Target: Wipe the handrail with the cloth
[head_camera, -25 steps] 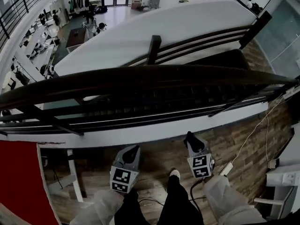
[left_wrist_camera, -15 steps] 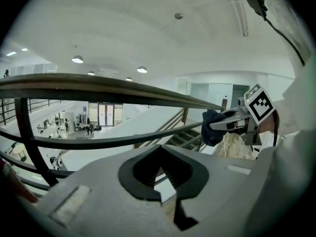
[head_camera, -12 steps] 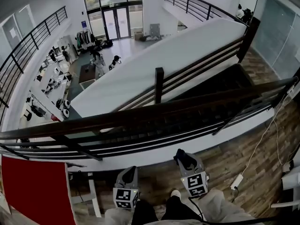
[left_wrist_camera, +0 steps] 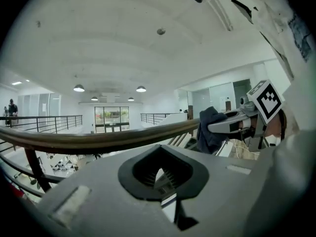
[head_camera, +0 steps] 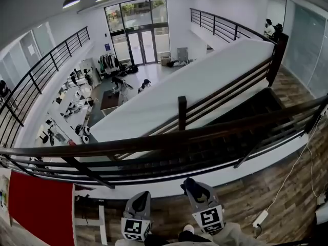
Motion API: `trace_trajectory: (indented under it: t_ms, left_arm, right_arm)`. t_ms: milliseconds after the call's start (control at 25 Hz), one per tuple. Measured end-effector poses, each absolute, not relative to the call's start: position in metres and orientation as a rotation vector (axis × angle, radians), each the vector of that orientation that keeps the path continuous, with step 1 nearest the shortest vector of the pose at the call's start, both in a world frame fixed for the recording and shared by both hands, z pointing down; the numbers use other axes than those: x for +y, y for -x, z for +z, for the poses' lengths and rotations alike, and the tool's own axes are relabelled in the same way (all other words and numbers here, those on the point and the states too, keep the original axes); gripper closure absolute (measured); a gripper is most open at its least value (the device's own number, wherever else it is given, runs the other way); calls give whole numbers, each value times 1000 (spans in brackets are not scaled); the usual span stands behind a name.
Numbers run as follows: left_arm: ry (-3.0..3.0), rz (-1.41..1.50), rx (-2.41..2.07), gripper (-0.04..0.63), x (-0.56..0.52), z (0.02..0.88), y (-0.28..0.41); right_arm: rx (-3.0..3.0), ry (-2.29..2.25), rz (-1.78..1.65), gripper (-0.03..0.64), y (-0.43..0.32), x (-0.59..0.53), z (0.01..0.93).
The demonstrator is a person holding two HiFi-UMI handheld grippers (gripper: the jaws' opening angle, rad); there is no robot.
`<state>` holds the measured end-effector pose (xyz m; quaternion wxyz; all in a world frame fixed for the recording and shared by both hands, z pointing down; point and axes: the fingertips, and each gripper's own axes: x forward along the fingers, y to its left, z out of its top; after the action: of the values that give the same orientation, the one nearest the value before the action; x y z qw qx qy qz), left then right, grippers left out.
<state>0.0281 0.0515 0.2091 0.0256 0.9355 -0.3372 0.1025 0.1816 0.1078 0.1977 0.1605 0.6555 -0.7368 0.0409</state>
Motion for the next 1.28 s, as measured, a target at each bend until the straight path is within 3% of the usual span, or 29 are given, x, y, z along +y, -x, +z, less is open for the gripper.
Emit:
trace_trajectory:
  t_ms: [360,920,1280]
  left_arm:
    - [-2948,264,-969,597,88,172,-47]
    - [-2975,231,-873,597,165,172,54]
    - [-2943,188,-934,597,166,162,69]
  right_arm:
    - [-2133,-1907,68,517,-181,144,165]
    - [-2073,-1965,-6,517,-67,209,150]
    - [-2054,-1978,-21,518,-63,218,144]
